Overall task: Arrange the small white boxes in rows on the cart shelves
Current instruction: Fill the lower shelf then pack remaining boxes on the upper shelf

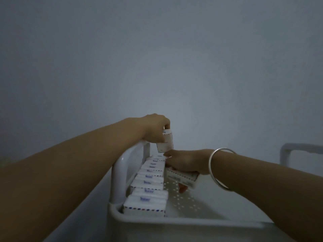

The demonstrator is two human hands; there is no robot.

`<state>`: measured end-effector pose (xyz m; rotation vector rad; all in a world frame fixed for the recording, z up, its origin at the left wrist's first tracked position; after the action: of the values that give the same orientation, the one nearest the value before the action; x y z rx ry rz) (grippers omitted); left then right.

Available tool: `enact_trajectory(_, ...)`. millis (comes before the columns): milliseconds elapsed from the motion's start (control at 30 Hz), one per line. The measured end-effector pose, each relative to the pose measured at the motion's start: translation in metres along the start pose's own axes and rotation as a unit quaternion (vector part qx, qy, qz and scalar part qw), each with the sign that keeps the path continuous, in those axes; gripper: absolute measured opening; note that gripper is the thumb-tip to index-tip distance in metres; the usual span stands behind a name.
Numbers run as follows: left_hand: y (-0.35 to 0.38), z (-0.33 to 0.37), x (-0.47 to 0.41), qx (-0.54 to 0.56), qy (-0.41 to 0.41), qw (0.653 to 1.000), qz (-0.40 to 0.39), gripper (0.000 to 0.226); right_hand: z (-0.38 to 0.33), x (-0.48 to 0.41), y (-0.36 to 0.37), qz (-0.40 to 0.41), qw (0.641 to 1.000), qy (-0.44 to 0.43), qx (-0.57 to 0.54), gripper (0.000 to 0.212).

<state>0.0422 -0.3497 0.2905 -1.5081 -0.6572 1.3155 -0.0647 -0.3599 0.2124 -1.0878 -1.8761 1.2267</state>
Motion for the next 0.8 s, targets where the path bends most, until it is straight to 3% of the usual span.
enact_trajectory(167, 0.003, -0.002, 0.002, 0.000, -0.015, 1.000, -0.011, 0.029, 0.003, 0.006, 0.006, -0.019, 0.990, 0.033, -0.136, 0.035)
enact_trajectory(333, 0.003, 0.001, 0.005, -0.015, -0.019, 0.999, -0.040, 0.027, 0.007, 0.006, 0.013, -0.037, 0.989, 0.049, -0.132, 0.019)
enact_trajectory(567, 0.003, 0.002, 0.005, -0.022, -0.020, 0.998, -0.059, 0.031, 0.010, 0.004, 0.012, -0.045, 0.986, 0.040, -0.158, 0.036)
enact_trajectory(800, 0.008, -0.003, -0.002, -0.009, -0.060, 0.991, -0.121, 0.031, 0.011, 0.002, 0.010, -0.025, 0.986, 0.066, -0.153, 0.020)
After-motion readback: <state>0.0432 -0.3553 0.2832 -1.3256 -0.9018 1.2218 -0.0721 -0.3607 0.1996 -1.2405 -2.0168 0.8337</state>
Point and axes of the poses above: each hand's wrist, its own x-axis away from the middle knuckle, its own y-axis out of the palm, z = x × y, the point moved 3 cm from there along -x, towards the middle knuckle, and after that the axes turned 14 degrees about x, right-handed, at the moved point
